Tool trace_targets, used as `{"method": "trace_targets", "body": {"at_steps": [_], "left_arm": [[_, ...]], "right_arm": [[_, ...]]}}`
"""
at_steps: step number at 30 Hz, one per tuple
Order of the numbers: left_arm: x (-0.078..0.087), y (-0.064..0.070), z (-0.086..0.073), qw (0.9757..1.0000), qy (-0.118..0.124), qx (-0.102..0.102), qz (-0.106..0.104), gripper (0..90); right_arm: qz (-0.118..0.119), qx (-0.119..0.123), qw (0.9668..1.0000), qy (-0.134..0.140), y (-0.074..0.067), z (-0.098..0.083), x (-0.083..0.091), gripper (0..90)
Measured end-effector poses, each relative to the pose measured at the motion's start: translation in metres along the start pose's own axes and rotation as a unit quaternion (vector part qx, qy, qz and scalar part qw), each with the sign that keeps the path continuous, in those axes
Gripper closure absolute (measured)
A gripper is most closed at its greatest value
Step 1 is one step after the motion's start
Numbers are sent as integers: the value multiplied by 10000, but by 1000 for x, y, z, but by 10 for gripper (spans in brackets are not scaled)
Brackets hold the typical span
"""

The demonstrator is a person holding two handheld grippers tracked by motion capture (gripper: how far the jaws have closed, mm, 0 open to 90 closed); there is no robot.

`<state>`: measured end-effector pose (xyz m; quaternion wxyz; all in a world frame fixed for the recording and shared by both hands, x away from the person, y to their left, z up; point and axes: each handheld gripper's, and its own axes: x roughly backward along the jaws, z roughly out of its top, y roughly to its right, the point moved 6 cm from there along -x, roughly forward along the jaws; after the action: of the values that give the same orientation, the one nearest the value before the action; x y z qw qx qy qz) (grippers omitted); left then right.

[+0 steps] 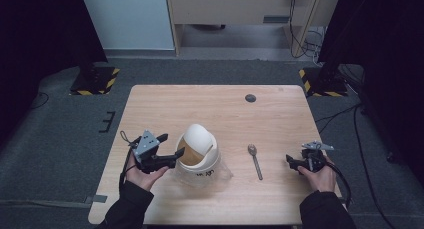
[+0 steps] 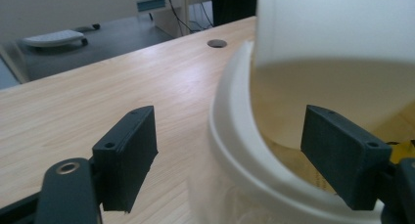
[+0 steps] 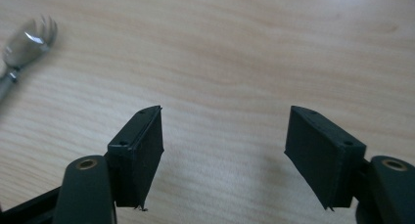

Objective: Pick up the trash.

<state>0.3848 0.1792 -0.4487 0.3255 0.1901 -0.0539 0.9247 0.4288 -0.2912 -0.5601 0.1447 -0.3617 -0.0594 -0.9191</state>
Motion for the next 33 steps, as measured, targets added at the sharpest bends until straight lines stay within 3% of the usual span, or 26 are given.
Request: {"method": "trace_targets", "body": {"at_steps": [1,3,7,13,14,15,17,20,27,28,33], "left_arm": [[3,-2,-1,10000,11,19,37,202],[10,-9,-5,9999,34,73,114,195],[23,-29,-30,9987,-240,187,410,195],[23,-45,-53,9967,-507,333,547,192],[20,-50,-64,9951,-709,383,573,183],[20,-50,-64,9951,-709,383,573,182],[15,-57,-80,9920,-1031,439,585,183],[12,-61,-90,9892,-1261,432,607,183],[8,-65,-95,9874,-1376,394,673,169],[8,-65,-95,9874,-1377,400,674,169],[6,-64,-97,9873,-1393,471,606,170]], "right_arm": [[30,-42,9998,167,-2,5,5,323],[52,-22,9997,221,-3,8,7,329],[116,31,9991,411,-11,19,18,341],[272,203,9970,693,-27,35,28,359],[308,199,9967,727,-30,38,29,363],[308,199,9967,727,-30,38,29,363],[418,252,9952,850,-40,48,34,369],[535,337,9935,946,-52,58,37,373],[839,455,9920,833,-80,69,28,396],[929,461,9918,741,-90,67,21,403],[1116,403,9918,466,-107,54,5,433]]}}
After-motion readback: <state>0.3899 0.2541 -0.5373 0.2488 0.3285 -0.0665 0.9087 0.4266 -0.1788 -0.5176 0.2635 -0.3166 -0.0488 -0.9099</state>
